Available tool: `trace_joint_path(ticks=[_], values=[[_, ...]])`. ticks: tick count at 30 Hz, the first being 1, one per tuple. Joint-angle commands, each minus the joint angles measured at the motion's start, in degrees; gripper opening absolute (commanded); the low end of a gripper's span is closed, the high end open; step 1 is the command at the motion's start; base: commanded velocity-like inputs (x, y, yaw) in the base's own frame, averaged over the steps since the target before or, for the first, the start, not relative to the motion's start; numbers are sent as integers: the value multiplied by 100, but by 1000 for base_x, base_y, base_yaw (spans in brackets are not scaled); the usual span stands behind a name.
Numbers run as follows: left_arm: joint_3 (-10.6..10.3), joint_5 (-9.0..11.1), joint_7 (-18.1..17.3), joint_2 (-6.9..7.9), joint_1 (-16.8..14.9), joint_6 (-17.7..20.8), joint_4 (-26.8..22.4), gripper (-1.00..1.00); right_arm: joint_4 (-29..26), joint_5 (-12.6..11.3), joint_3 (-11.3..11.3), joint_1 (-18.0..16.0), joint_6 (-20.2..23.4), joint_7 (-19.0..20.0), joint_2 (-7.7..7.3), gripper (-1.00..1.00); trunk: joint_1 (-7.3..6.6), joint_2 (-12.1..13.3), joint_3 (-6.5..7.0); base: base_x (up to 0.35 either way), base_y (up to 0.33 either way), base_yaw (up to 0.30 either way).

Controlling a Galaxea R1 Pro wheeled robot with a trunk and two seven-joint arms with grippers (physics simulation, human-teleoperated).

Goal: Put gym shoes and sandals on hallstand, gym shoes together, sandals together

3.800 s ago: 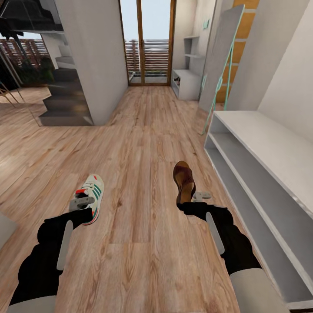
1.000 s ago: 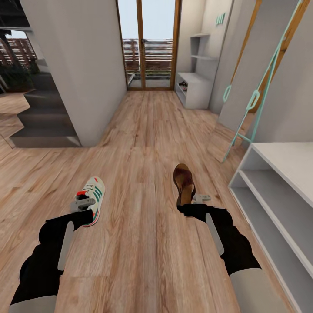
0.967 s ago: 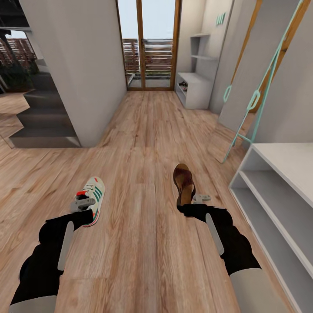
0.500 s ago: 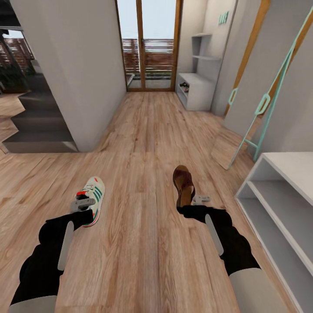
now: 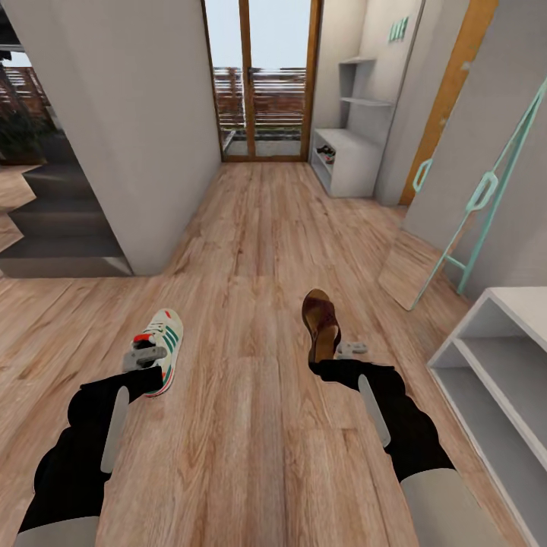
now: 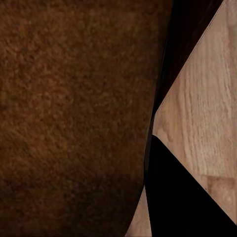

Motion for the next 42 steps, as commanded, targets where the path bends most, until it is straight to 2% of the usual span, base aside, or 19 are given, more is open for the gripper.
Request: trace_joint_path(ticks=[1,11,21,42], values=[[0,-2,-1,-1,0,0,0,-100,0,-25,0,-2,0,-19,1,-100,0,0,0,342,18,0],[0,-2,-1,-8,0,1,0,-100,42,-26,-2,3,-6,-18,-5,-100,0,0,0,342,3,0],[0,-2,-1,-8,0,5,0,-100,530,-16,0,-2,-9,-19,-6,-100,0,0,0,342,0,0],[0,-2,-1,-5,0,4,0,-100,544,-18,0,-2,-7,-19,3,-100,0,0,0,342,0,0]])
